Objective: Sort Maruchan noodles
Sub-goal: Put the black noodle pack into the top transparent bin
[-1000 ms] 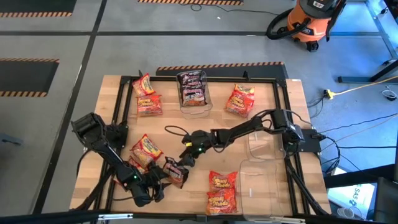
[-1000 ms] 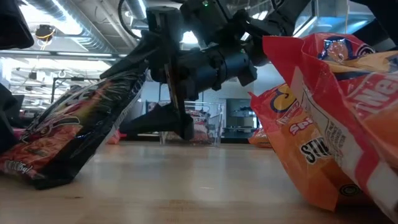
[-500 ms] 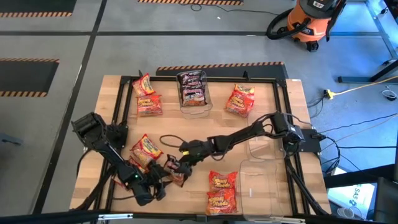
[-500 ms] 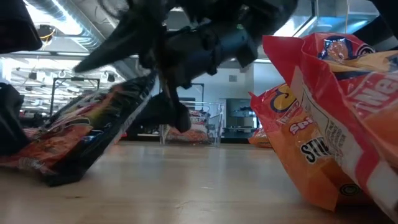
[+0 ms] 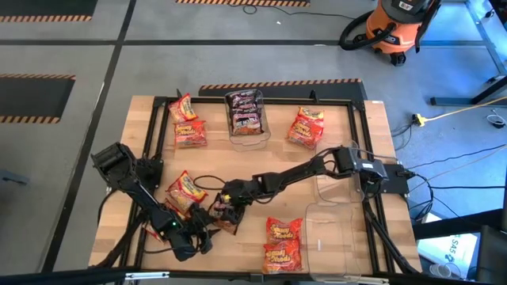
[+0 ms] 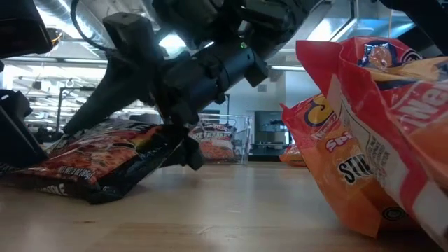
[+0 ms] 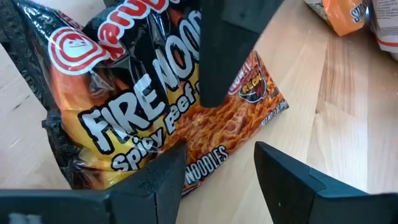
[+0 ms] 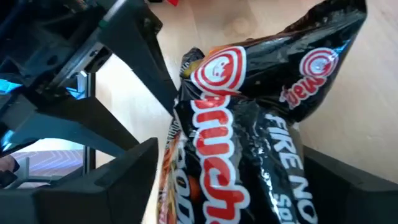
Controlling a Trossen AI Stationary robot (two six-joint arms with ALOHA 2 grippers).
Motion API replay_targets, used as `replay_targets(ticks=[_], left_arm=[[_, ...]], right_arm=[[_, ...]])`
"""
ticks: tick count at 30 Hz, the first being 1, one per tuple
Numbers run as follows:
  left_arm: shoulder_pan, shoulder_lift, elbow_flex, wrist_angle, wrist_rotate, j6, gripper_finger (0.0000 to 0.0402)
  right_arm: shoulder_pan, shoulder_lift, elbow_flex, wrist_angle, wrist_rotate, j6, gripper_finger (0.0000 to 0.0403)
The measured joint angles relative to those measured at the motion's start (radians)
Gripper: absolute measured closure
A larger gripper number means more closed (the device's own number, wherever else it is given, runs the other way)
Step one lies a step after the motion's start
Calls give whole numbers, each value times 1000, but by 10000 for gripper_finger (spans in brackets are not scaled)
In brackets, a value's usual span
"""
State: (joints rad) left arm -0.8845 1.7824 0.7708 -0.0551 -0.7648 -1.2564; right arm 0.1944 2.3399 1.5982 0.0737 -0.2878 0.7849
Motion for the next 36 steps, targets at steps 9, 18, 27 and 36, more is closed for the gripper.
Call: replay_targets(ticks=[9,18,27,36], left_arm=[[0,0,0,0,3,11,216],[-6,-39,0,-16,36,63,216],[-6,-155,-1,-39,107,195,216],[-6,-298,-1,-55,110,354,216]], right_arm=[[0,1,0,-1,-13,-53,233],[2,2,-1,31,-18,-101,259],[0,-56,-4,-33,-8,-267,282],[-36,-151,-4,-180,30,-489,288]])
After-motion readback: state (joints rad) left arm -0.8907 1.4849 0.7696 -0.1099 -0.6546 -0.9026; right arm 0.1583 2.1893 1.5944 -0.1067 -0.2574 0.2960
